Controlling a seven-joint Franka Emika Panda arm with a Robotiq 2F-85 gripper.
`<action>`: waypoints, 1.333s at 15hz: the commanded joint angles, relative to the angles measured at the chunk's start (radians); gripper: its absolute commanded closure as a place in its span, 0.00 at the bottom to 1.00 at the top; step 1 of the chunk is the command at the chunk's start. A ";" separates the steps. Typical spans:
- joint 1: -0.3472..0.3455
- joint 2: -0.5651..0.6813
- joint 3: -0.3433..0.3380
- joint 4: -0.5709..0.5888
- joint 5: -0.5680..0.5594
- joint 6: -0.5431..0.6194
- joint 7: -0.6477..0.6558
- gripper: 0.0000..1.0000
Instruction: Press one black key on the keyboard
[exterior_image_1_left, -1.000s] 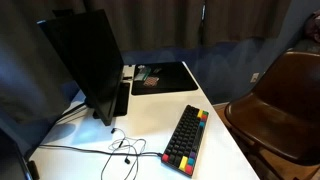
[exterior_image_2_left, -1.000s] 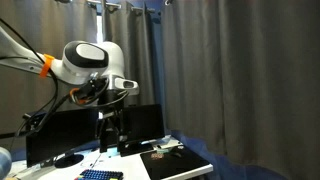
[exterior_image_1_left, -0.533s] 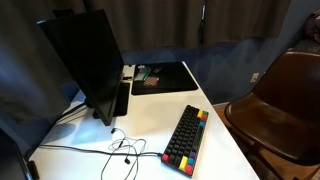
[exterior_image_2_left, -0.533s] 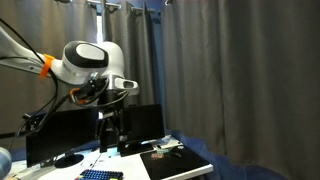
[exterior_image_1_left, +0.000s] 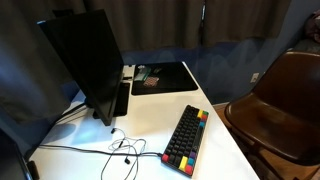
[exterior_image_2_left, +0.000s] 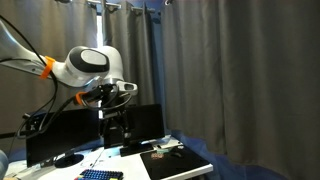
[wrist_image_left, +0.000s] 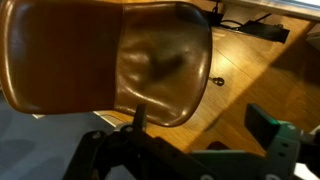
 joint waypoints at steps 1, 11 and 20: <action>0.128 0.142 0.048 0.043 0.080 0.111 -0.007 0.00; 0.297 0.558 0.261 0.173 0.100 0.493 0.041 0.00; 0.327 0.692 0.321 0.226 0.106 0.536 0.010 0.00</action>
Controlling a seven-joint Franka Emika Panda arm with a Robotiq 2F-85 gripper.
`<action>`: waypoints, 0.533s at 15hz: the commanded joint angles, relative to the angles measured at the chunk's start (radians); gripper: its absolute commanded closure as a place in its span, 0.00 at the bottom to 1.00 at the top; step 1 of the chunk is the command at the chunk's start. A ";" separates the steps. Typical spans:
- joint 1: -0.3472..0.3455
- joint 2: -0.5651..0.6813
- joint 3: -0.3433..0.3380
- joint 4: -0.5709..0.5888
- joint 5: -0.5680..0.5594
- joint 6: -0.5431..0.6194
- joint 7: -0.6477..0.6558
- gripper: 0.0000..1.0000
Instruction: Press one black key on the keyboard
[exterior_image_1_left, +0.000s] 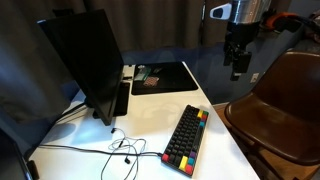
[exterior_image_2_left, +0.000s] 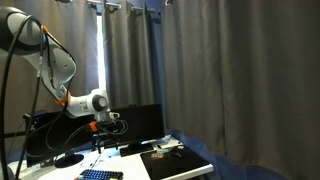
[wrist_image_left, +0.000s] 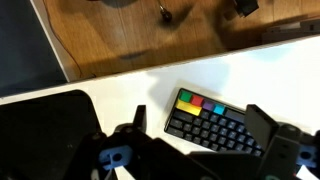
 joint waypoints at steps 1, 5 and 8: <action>-0.001 0.003 0.001 0.004 0.001 -0.001 -0.003 0.00; -0.001 0.003 0.001 0.006 0.001 -0.001 -0.006 0.00; 0.001 0.019 0.001 0.009 0.012 0.021 -0.015 0.00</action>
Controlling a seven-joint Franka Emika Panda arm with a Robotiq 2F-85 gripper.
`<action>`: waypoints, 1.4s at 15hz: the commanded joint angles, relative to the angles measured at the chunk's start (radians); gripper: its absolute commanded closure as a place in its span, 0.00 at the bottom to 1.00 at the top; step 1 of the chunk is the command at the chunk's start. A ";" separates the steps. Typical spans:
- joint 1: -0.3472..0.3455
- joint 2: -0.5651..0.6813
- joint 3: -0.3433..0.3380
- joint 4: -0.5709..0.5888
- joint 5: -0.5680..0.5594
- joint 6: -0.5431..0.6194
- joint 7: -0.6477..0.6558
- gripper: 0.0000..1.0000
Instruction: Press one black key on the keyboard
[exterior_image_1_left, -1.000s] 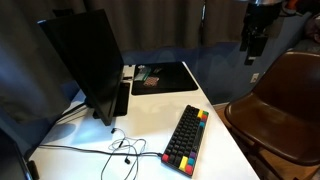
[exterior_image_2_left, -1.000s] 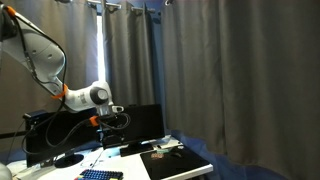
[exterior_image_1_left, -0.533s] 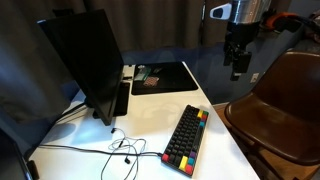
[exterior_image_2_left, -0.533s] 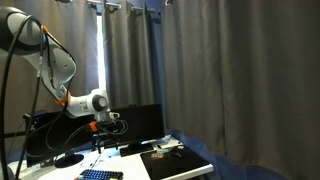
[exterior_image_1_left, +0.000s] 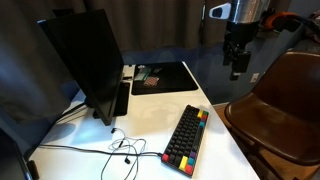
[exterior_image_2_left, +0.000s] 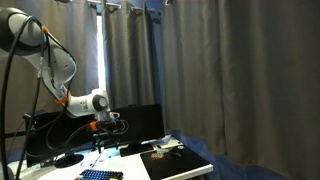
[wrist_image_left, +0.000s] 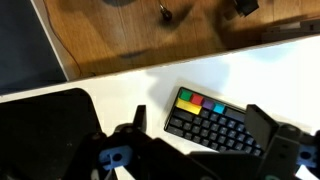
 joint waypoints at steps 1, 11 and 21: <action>0.003 0.037 0.002 0.010 0.018 0.045 -0.012 0.00; 0.017 0.269 0.036 0.065 0.011 0.338 -0.022 0.00; 0.023 0.438 0.030 0.164 -0.007 0.397 -0.032 0.62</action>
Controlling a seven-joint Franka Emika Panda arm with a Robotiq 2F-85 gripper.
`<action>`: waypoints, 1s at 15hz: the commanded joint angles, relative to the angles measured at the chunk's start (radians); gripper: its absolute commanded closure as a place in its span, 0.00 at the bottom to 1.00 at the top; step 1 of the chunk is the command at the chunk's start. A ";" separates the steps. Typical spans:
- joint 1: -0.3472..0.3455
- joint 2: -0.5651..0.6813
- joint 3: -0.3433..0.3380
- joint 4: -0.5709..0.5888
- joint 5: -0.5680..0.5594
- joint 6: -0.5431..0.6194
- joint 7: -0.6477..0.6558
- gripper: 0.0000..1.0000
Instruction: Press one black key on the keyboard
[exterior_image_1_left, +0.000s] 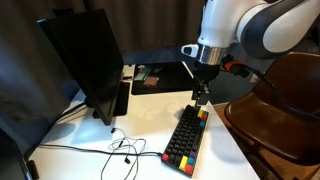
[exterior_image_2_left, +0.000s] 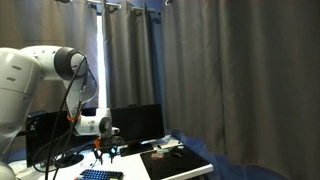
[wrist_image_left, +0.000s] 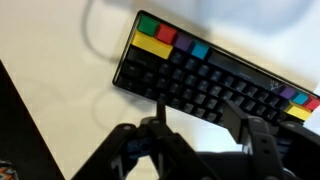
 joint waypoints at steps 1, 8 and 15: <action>0.004 0.053 -0.009 0.044 -0.005 0.018 -0.017 0.70; 0.003 0.102 -0.012 0.068 -0.005 0.018 -0.028 1.00; -0.010 0.143 -0.001 0.071 0.006 0.043 -0.067 1.00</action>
